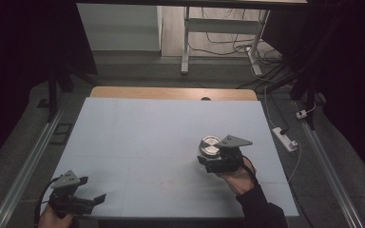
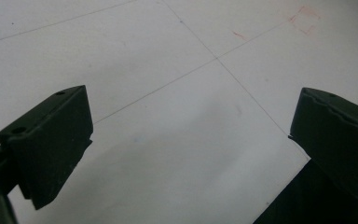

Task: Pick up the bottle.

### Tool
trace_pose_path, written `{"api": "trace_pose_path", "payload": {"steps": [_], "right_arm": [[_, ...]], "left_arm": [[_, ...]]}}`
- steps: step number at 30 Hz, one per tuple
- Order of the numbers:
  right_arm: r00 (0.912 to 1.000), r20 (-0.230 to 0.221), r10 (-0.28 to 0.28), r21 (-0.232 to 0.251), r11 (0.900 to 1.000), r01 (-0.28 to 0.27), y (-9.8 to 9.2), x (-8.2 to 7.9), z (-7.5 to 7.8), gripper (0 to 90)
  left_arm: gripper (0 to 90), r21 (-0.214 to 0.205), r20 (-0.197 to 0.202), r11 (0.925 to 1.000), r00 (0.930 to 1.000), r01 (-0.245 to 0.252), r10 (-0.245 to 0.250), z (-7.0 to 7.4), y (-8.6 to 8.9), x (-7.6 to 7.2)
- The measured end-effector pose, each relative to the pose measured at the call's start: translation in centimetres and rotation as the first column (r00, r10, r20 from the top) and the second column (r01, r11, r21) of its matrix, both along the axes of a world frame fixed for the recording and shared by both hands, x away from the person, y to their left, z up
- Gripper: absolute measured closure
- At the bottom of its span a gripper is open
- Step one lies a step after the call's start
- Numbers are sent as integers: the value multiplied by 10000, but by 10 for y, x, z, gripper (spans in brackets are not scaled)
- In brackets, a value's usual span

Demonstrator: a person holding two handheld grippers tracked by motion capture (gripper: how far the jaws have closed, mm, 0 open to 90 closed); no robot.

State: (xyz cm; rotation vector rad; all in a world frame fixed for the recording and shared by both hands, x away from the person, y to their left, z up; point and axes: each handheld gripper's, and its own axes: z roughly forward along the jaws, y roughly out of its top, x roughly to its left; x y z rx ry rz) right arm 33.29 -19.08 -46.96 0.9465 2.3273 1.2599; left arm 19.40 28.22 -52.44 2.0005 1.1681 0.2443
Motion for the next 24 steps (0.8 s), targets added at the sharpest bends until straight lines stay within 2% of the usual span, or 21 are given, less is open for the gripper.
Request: {"api": "trace_pose_path", "payload": {"steps": [11,24], "right_arm": [[9977,-21,671,-9,9977,-671,25,-10,-2,142],[9867,-47,1627,-8,9867,-1627,59,-23,-8,142]], "left_arm": [[2,-34,-12,10000,10000,0,0,0,0,0],[1,-52,-18,10000,10000,-30,30,0,1,0]]}}
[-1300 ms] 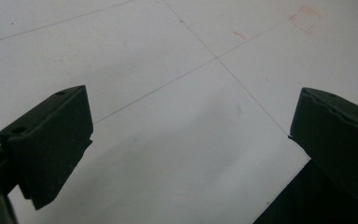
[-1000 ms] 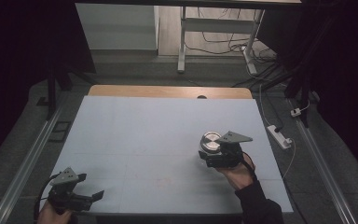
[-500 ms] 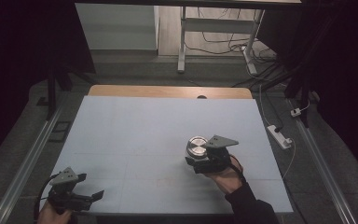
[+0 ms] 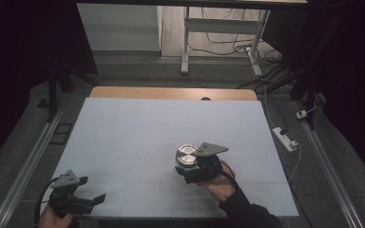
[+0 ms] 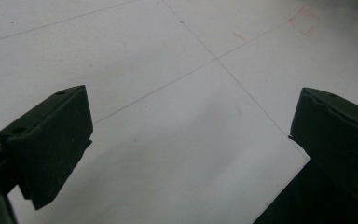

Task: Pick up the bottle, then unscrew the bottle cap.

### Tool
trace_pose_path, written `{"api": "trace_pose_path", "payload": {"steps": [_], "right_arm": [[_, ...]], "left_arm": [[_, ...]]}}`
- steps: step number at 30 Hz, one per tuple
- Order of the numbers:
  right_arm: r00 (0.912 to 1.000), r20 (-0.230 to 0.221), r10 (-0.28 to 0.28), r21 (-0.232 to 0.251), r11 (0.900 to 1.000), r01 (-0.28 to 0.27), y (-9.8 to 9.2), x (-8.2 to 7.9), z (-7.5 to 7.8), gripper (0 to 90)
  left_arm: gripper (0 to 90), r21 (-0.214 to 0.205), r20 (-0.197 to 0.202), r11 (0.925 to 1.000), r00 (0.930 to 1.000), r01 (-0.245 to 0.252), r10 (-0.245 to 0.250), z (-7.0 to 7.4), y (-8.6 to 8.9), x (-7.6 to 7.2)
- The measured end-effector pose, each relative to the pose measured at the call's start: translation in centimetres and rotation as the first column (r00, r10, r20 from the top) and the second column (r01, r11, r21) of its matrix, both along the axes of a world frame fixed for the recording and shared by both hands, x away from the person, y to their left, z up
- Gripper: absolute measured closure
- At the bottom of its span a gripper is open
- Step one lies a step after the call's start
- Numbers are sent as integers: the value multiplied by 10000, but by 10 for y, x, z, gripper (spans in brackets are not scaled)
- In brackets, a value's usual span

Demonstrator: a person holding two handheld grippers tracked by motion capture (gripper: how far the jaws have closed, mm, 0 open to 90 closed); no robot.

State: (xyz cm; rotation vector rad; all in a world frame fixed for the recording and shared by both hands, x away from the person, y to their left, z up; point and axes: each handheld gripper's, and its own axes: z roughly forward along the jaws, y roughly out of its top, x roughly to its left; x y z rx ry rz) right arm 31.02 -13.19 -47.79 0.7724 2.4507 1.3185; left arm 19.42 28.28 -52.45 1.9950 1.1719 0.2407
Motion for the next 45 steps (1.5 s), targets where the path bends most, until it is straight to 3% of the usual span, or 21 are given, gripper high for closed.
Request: {"api": "trace_pose_path", "payload": {"steps": [16,28,39,45], "right_arm": [[9966,17,821,-154,9965,-821,31,-11,-8,142],[9949,216,983,-202,9950,-979,35,-14,-7,143],[9950,191,985,-183,9950,-981,33,-13,-5,143],[9946,194,1017,-202,9947,-1013,33,-13,-5,143]], "left_arm": [[0,12,3,10000,10000,10,-10,0,0,0],[0,-131,39,9998,9999,-147,147,0,2,0],[0,-441,536,9990,9986,49,-25,6,0,0],[0,-491,865,9970,9947,603,-559,11,-6,5]]}}
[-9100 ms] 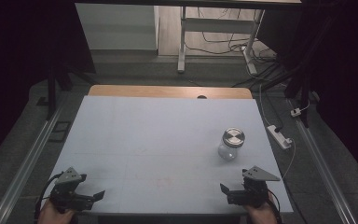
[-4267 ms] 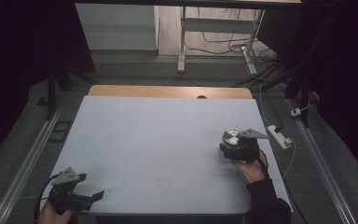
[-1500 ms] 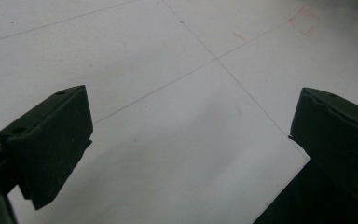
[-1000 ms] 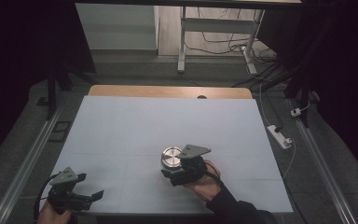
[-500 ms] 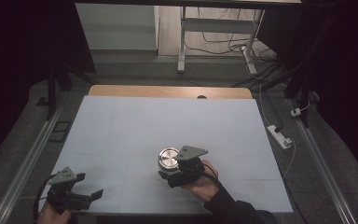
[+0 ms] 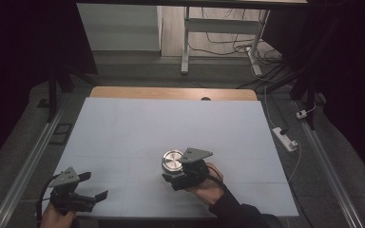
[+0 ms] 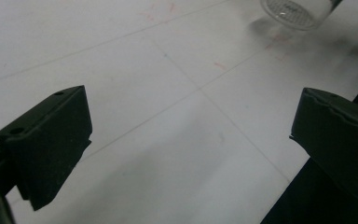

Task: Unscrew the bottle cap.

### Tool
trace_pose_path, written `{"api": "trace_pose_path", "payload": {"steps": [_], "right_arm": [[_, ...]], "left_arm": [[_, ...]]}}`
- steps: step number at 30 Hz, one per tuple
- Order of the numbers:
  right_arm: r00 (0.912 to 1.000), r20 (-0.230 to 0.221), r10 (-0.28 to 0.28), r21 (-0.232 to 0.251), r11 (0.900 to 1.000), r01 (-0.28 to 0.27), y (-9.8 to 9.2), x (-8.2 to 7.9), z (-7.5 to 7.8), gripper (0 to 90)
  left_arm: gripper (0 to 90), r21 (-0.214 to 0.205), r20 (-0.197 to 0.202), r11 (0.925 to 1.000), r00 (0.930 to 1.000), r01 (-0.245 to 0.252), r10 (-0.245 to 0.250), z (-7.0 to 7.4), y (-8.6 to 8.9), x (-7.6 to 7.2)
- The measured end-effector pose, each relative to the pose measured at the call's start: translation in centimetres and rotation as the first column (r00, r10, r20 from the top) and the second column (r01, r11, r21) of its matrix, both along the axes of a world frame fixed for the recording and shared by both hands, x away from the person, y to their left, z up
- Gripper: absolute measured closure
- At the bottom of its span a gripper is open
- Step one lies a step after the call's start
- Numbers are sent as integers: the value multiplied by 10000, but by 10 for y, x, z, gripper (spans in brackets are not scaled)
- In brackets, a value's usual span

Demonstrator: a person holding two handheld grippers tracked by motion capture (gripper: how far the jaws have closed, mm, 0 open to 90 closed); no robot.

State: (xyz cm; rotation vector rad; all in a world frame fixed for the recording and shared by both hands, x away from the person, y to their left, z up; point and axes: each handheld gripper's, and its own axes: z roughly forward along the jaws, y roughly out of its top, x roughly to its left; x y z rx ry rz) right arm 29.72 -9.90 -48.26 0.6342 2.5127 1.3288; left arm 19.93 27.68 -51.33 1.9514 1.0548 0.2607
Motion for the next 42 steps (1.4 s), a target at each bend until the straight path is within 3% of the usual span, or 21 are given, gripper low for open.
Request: {"api": "trace_pose_path", "payload": {"steps": [11,17,23,32,37,42], "right_arm": [[10000,40,71,13,10000,-71,-1,-1,2,143],[9999,22,131,68,9999,-132,-2,0,3,143],[9998,38,208,86,9997,-208,-2,0,4,143],[9992,41,394,54,9992,-394,-2,0,5,143],[9986,17,534,31,9986,-535,-1,0,5,143],[9972,20,745,43,9972,-745,-2,0,6,143]], "left_arm": [[0,-219,421,9957,9951,905,-895,9,-14,13],[0,-362,930,9889,9857,1442,-1404,15,-28,24],[0,-443,805,9814,9798,1870,-1830,22,-46,38],[0,-7,997,9690,9642,2470,-2457,38,-70,56],[0,59,1183,9555,9486,2949,-2935,44,-83,67],[0,312,1351,9321,9224,3610,-3618,51,-98,79]]}}
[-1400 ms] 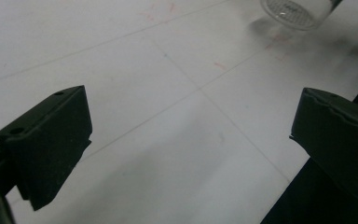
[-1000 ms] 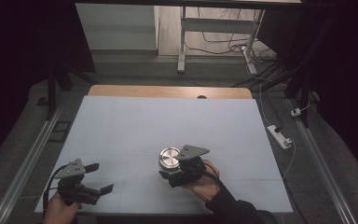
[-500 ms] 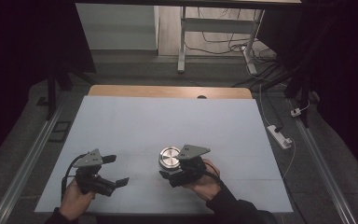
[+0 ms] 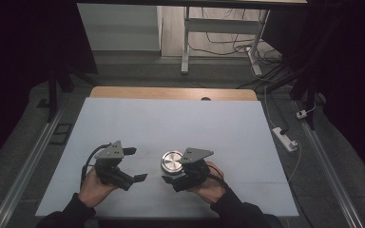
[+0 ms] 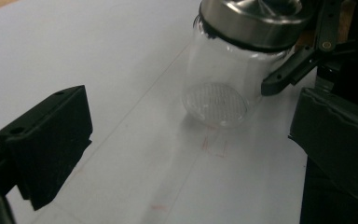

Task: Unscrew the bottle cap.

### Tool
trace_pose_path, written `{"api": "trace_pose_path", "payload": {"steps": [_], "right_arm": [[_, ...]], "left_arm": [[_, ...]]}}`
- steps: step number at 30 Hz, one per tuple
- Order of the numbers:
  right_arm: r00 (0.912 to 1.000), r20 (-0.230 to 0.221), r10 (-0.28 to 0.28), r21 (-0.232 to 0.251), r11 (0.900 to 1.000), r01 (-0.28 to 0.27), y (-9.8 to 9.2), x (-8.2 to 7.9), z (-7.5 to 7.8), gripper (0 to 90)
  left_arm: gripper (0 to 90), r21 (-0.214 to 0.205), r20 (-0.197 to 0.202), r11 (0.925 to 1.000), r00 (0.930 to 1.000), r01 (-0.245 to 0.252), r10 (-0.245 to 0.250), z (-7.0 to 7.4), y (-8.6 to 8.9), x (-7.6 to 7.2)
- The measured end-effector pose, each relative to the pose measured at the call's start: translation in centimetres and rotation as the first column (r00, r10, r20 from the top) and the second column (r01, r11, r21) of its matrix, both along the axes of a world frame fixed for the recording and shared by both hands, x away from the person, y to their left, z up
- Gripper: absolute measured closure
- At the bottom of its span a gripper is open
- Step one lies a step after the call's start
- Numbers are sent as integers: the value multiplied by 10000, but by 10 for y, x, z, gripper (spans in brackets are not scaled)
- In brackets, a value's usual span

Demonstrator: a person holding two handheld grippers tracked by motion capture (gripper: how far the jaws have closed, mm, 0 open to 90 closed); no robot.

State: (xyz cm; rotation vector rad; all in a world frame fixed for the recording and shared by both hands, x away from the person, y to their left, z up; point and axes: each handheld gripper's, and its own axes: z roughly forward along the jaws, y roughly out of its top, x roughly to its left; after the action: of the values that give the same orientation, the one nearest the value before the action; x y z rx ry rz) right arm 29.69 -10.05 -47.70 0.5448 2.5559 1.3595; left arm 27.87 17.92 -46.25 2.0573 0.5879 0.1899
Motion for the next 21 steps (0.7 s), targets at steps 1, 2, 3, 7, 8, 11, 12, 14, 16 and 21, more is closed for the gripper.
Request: {"api": "trace_pose_path", "payload": {"steps": [1,2,3,7,8,11,12,14,16,21], "right_arm": [[10000,-17,41,5,10000,-41,0,0,0,143],[10000,-30,59,4,10000,-59,0,0,0,143],[10000,-35,84,-8,10000,-84,0,0,0,143],[9995,-86,297,-36,9996,-297,1,1,-1,143],[9993,-107,360,-50,9993,-361,1,0,-1,143],[9986,-161,505,-90,9987,-507,2,0,-1,143],[9983,-165,563,-94,9984,-564,2,0,-1,143],[9978,-170,635,-139,9979,-637,2,1,-1,143],[9964,-165,836,-153,9964,-839,2,1,-2,143],[9940,-182,1077,-142,9940,-1080,3,0,-2,143]], "left_arm": [[0,-23,19,10000,10000,89,-89,1,-2,2],[0,-56,34,9996,9996,274,-274,3,-3,5],[0,-123,27,9987,9988,490,-490,4,-5,7],[0,-82,85,9911,9911,1327,-1327,9,-15,17],[0,-23,94,9879,9878,1554,-1553,10,-18,19],[0,156,85,9766,9766,2145,-2147,10,-30,25],[0,155,108,9739,9739,2264,-2265,11,-32,27],[5,136,110,9614,9614,2748,-2750,11,-38,30],[33,208,237,9490,9488,3147,-3151,12,-43,33],[73,157,369,9276,9269,3731,-3735,13,-52,38]]}}
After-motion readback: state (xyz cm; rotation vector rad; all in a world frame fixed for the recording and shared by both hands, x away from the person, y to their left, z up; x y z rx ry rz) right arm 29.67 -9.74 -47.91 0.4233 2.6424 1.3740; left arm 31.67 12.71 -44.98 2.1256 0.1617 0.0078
